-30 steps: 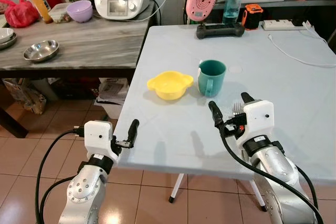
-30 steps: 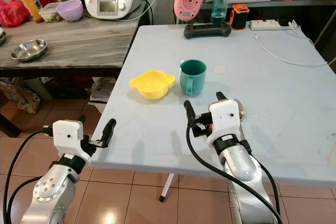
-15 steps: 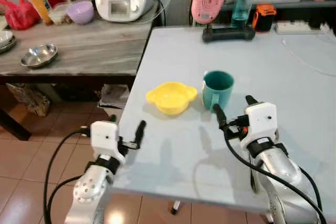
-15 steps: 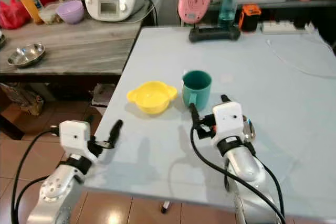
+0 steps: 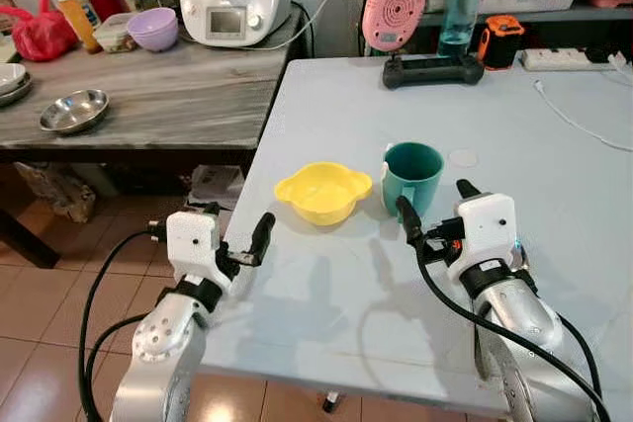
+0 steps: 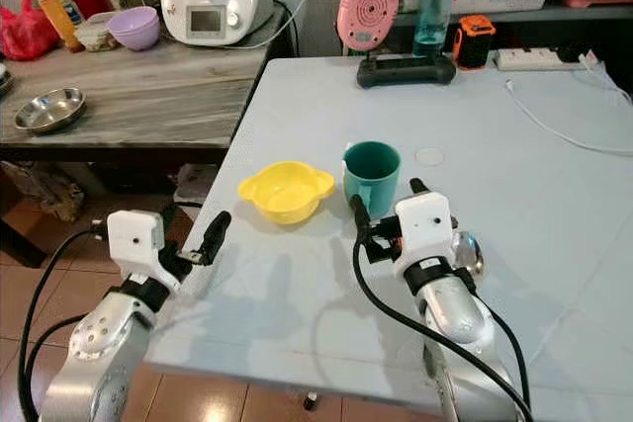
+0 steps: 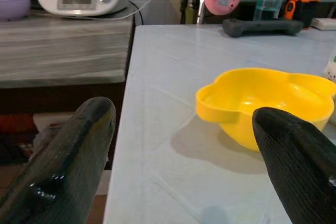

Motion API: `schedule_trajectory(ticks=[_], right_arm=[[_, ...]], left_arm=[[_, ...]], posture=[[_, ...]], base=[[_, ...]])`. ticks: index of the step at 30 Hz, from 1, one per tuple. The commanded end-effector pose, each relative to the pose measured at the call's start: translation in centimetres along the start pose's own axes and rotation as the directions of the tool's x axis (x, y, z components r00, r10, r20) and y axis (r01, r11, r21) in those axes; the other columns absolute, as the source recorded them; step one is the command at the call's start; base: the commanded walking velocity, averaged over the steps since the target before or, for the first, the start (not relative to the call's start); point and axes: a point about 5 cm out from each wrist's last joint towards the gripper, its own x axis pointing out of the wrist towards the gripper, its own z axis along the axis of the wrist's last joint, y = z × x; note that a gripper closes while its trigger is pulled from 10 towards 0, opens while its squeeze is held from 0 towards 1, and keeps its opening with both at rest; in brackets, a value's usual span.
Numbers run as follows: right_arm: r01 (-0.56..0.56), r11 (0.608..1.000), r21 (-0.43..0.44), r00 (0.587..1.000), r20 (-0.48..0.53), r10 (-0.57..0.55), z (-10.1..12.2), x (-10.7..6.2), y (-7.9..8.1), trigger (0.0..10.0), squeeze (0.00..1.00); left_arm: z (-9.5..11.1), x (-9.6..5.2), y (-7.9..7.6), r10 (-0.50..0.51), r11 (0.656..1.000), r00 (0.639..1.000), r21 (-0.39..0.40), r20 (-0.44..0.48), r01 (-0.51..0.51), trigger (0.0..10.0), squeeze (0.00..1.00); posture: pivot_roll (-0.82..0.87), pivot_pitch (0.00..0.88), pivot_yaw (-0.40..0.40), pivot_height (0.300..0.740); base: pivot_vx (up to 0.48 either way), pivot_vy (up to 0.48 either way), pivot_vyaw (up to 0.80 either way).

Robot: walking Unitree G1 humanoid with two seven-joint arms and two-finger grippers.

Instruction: Setting the table

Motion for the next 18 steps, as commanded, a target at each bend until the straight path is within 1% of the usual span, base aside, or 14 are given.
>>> schedule_trajectory(ticks=[1, 2, 3, 6, 8, 9, 12, 15, 16, 17, 18], right_arm=[[-0.014, 1.0, -0.004, 1.0, 0.021, 0.014, 0.5, -0.3, 0.3, 10.0, 0.0], [-0.014, 1.0, -0.006, 1.0, 0.02, 0.015, 0.5, -0.4, 0.2, 10.0, 0.0], [-0.013, 1.0, -0.009, 1.0, 0.017, 0.013, 0.4, -0.6, 0.2, 10.0, 0.0], [-0.01, 1.0, -0.011, 1.0, 0.015, 0.01, 0.5, -0.9, 0.1, 10.0, 0.0], [-0.011, 1.0, -0.007, 1.0, 0.006, 0.011, 0.5, -1.6, 0.1, 10.0, 0.0], [-0.011, 1.0, -0.007, 1.0, 0.006, 0.011, 0.5, -1.6, 0.1, 10.0, 0.0], [-0.034, 0.999, -0.001, 0.999, -0.003, 0.034, 0.5, -2.2, 0.4, 10.0, 0.0], [-0.038, 0.999, 0.001, 0.999, -0.006, 0.038, 0.5, -2.5, 0.4, 10.0, 0.0], [-0.034, 0.999, -0.001, 0.999, -0.012, 0.034, 0.5, -2.9, 0.3, 10.0, 0.0], [-0.034, 0.999, -0.001, 0.999, -0.012, 0.034, 0.5, -2.9, 0.3, 10.0, 0.0], [-0.028, 1.0, -0.003, 0.999, -0.016, 0.028, 0.5, -3.2, 0.2, 10.0, 0.0]], left_arm=[[0.0, 0.4, 0.4, -0.007, 1.0, 1.0, -0.013, -0.016, 0.006, 10.0, 0.0], [0.0, 0.6, 0.3, -0.012, 1.0, 1.0, -0.016, -0.017, 0.011, 10.0, 0.0], [0.0, 1.1, 0.2, -0.021, 0.999, 0.999, -0.035, -0.025, 0.02, 10.0, 0.0], [0.1, 1.5, 0.1, -0.026, 0.998, 0.999, -0.062, -0.029, 0.024, 10.0, 0.0], [0.3, 2.4, -0.4, -0.066, 0.991, 0.998, -0.118, -0.019, 0.064, 10.0, 0.0], [0.3, 2.4, -0.4, -0.066, 0.991, 0.998, -0.118, -0.019, 0.064, 10.0, 0.0], [0.5, 3.2, -0.8, -0.086, 0.982, 0.996, -0.169, -0.025, 0.081, 10.0, 0.0], [0.6, 3.7, -0.9, -0.095, 0.978, 0.995, -0.19, -0.022, 0.09, 10.0, 0.0], [1.0, 4.4, -1.1, -0.119, 0.967, 0.993, -0.226, -0.009, 0.114, 10.0, 0.0], [1.0, 4.4, -1.1, -0.119, 0.967, 0.993, -0.226, -0.009, 0.114, 10.0, 0.0], [1.2, 4.9, -1.2, -0.131, 0.962, 0.991, -0.243, -0.008, 0.125, 10.0, 0.0]], posture=[[-0.14, 0.084, 0.119, 0.74], [-0.14, 0.086, 0.121, 0.74], [-0.15, 0.087, 0.125, 0.74], [-0.16, 0.095, 0.135, 0.74], [-0.19, 0.11, 0.153, 0.74], [-0.19, 0.11, 0.153, 0.74], [-0.21, 0.12, 0.166, 0.74], [-0.23, 0.124, 0.171, 0.74], [-0.24, 0.127, 0.178, 0.74], [-0.24, 0.127, 0.178, 0.74], [-0.26, 0.129, 0.187, 0.74]], base=[[0.0, 0.0, 0.0], [0.0, 0.0, 0.0], [0.0, 0.0, 0.0], [0.0, 0.0, 0.0], [0.0, 0.0, 0.0], [0.0, 0.0, 0.0], [0.0, 0.0, 0.0], [0.0, 0.0, 0.0], [0.0, 0.0, 0.0], [0.0, 0.0, 0.0], [0.0, 0.0, 0.0]])
